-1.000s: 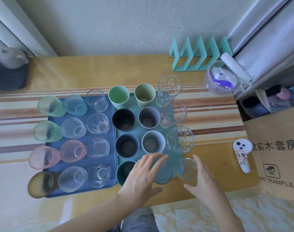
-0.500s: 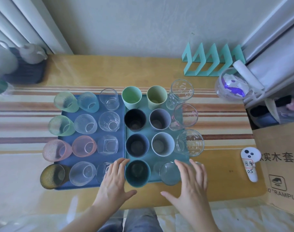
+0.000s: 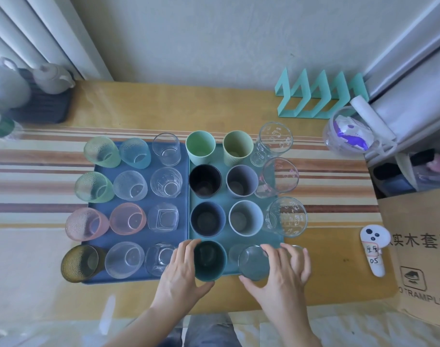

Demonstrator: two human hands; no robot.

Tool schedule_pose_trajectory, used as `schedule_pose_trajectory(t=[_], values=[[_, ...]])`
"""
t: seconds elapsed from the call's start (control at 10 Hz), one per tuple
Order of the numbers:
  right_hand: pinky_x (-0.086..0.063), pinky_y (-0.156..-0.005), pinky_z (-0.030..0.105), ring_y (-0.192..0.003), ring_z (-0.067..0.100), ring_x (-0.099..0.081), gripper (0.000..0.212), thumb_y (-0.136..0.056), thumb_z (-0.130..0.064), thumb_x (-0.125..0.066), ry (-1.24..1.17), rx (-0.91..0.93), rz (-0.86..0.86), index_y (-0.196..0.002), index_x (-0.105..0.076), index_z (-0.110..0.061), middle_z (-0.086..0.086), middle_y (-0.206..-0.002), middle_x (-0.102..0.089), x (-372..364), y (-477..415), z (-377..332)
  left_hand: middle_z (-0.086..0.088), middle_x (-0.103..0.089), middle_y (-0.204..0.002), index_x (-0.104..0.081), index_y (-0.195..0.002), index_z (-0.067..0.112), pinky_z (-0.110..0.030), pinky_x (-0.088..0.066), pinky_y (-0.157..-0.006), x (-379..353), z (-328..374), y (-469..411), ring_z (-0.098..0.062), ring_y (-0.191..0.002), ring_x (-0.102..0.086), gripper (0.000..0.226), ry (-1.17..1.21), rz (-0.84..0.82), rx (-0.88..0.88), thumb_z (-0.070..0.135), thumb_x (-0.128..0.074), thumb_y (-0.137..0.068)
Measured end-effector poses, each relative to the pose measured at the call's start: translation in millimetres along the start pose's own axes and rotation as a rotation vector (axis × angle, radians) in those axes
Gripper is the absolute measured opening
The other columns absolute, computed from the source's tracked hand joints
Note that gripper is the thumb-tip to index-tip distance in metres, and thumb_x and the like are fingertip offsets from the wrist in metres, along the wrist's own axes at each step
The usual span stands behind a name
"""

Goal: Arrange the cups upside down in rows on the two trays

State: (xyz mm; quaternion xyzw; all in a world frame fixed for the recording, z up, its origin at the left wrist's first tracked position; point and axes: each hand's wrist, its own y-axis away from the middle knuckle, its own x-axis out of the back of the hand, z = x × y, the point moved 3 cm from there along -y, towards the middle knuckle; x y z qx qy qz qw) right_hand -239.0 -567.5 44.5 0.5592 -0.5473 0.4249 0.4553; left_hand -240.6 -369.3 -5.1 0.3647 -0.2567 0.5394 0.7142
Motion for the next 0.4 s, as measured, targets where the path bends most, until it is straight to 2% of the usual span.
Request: schedule_pose_trajectory(t=[0.1, 0.2, 0.3, 0.4], values=[[-0.005, -0.113, 0.043, -0.114, 0.023, -0.043, 0.069, -0.053, -0.058, -0.072, -0.011, -0.006, -0.027, -0.106, -0.058, -0.018, -0.004, -0.093, -0.062, -1, 1, 1, 0.005, -0.043, -0.121, -0.031, -0.127, 0.023, -0.024, -0.044, -0.088, 0, -2, 1, -0.016, -0.106, -0.048, 0.085, -0.001, -0.003, -0.007, 0.049, -0.071, -0.057], [-0.007, -0.113, 0.041, -0.116, 0.023, -0.042, 0.083, -0.054, -0.073, -0.059, -0.036, -0.011, -0.027, -0.113, -0.058, -0.015, -0.002, -0.108, -0.061, 3, 1, 1, 0.004, -0.042, -0.12, -0.034, -0.127, 0.021, -0.023, -0.043, -0.087, 6, -1, 2, -0.014, -0.105, -0.041, 0.091, -0.017, 0.01, 0.002, 0.062, -0.066, -0.053], [-0.013, -0.109, 0.038, -0.115, 0.022, -0.043, 0.079, -0.064, -0.075, -0.051, -0.16, -0.018, 0.054, -0.116, -0.057, -0.016, -0.002, -0.114, -0.059, 12, -4, -4, 0.005, -0.044, -0.116, -0.042, -0.122, 0.019, -0.02, -0.036, -0.089, 24, 1, 4, -0.012, -0.103, -0.043, 0.076, 0.023, 0.127, -0.052, 0.062, -0.064, -0.063], [-0.021, -0.101, 0.032, -0.115, 0.018, -0.041, 0.06, -0.073, -0.065, -0.051, -0.313, -0.013, 0.08, -0.116, -0.055, -0.022, -0.007, -0.116, -0.056, 24, -18, -14, 0.007, -0.045, -0.113, -0.045, -0.118, 0.019, -0.019, -0.036, -0.09, 52, 6, 1, -0.012, -0.103, -0.047, 0.055, 0.107, 0.238, -0.076, 0.051, -0.061, -0.075]])
